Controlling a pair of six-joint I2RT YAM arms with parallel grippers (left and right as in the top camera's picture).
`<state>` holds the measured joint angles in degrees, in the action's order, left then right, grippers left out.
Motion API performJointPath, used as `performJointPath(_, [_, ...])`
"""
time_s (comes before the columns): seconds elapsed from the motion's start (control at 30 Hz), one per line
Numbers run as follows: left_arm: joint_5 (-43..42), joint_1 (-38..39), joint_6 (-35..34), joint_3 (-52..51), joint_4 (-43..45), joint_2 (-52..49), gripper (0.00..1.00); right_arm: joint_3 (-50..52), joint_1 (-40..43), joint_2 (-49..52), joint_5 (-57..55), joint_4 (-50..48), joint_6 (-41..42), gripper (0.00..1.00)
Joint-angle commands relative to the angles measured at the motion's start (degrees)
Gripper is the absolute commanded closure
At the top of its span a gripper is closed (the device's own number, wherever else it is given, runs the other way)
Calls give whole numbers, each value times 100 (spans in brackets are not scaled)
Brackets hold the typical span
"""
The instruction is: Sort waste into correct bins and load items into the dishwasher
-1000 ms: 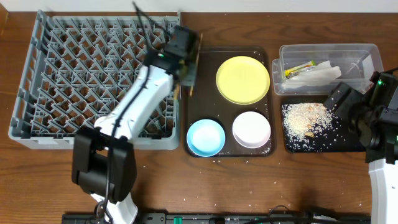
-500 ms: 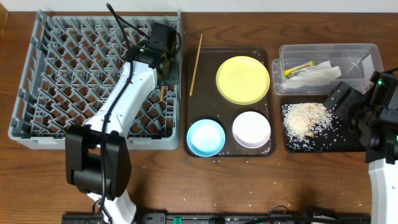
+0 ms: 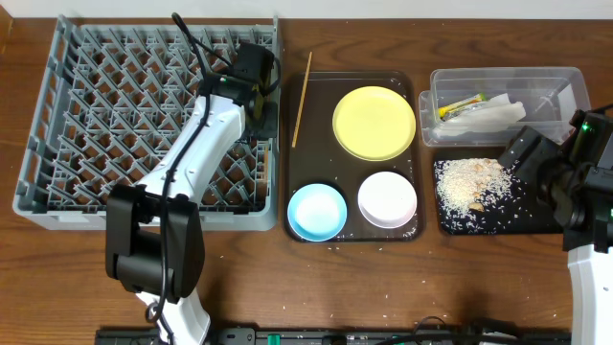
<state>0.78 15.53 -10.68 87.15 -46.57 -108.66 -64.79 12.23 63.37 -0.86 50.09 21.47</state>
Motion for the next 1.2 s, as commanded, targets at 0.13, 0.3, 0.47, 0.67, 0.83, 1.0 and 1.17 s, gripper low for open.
performJointPath(0.13, [-1147, 590, 348, 374, 409, 820, 76, -22, 13, 11, -20, 9, 37, 1])
performJointPath(0.3, [138, 1279, 1141, 367, 1058, 382, 73, -22, 13, 11, -20, 9, 37, 1])
performJointPath(0.47, [638, 1338, 1565, 356, 2002, -535, 68, -22, 13, 11, -20, 9, 37, 1])
performJointPath(0.67, [1049, 1102, 1563, 356, 2903, -1556, 59, -22, 13, 11, -20, 9, 37, 1])
performJointPath(0.83, [1049, 1019, 1561, 350, 2959, -1788, 56, -22, 13, 11, -20, 11, 37, 1])
performJointPath(1.0, [1038, 1010, 1480, 313, 2931, -2065, 56, -22, 13, 11, -20, 9, 37, 1])
performJointPath(1.17, [1021, 1014, 1335, 308, 2931, -2159, 64, -22, 13, 11, -20, 9, 37, 1])
